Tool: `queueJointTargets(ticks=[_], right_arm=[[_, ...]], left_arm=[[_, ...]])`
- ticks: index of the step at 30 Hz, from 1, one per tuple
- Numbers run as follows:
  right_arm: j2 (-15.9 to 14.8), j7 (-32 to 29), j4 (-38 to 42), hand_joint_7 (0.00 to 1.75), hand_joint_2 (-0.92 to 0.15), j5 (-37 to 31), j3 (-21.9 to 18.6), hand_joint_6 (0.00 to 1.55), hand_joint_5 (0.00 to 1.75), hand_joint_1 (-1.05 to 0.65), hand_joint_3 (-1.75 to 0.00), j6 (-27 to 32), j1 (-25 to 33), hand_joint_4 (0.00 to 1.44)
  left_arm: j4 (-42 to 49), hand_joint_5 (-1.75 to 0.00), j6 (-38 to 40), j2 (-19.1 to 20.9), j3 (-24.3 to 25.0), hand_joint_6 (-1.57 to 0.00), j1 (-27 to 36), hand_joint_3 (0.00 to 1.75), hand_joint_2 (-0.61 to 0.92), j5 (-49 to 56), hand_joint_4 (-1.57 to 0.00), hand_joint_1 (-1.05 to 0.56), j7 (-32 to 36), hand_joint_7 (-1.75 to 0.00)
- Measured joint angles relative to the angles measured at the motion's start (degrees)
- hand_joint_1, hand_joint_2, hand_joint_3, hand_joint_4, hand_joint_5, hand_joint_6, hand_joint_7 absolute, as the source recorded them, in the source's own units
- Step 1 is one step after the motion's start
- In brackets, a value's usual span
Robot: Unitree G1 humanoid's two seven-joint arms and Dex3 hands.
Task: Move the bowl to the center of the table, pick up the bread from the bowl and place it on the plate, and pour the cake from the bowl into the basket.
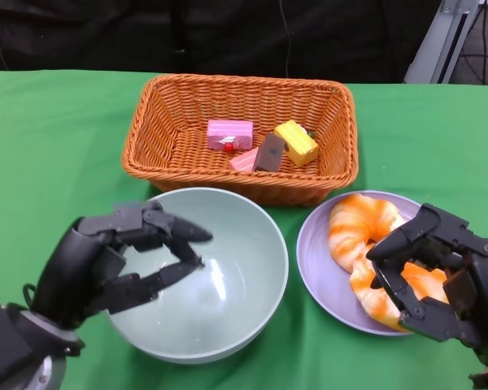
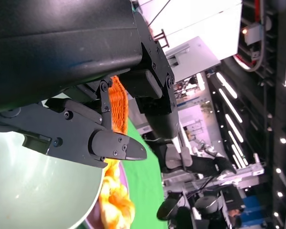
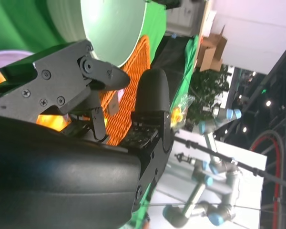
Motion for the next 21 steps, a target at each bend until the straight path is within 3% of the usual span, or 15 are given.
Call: queueJointTargets(ticks=[13, 18, 21], right_arm=[[-0.2, 5.4, -6.1, 1.19, -0.56, 4.9, 1.6, 0.73, 1.43, -0.11, -0.91, 6.6, -0.1, 0.75], [-0.1, 6.1, -8.5, 1.21, -0.63, 5.9, 3.3, 0.7, 1.45, -0.13, -0.81, 9.7, 0.2, 0.73], [-0.1, 6.2, -9.7, 1.23, -0.64, 5.9, 3.5, 0.7, 1.46, -0.15, -0.77, 10.6, 0.3, 0.73]], left_arm=[[-5.4, -1.52, 7.3, -0.3, 1.2, -0.76, 2.1, 0.38, 0.92, -1.3, -0.77, -0.1, -8.0, -1.14], [-7.0, -1.54, 10.3, 0.1, 2.6, -0.73, 2.3, 0.66, 0.78, -1.8, -0.76, -0.08, -10.4, -1.2], [-8.4, -1.54, 11.8, 0.2, 3.1, -0.74, 2.3, 0.69, 0.75, -1.8, -0.77, -0.08, -11.0, -1.19]])
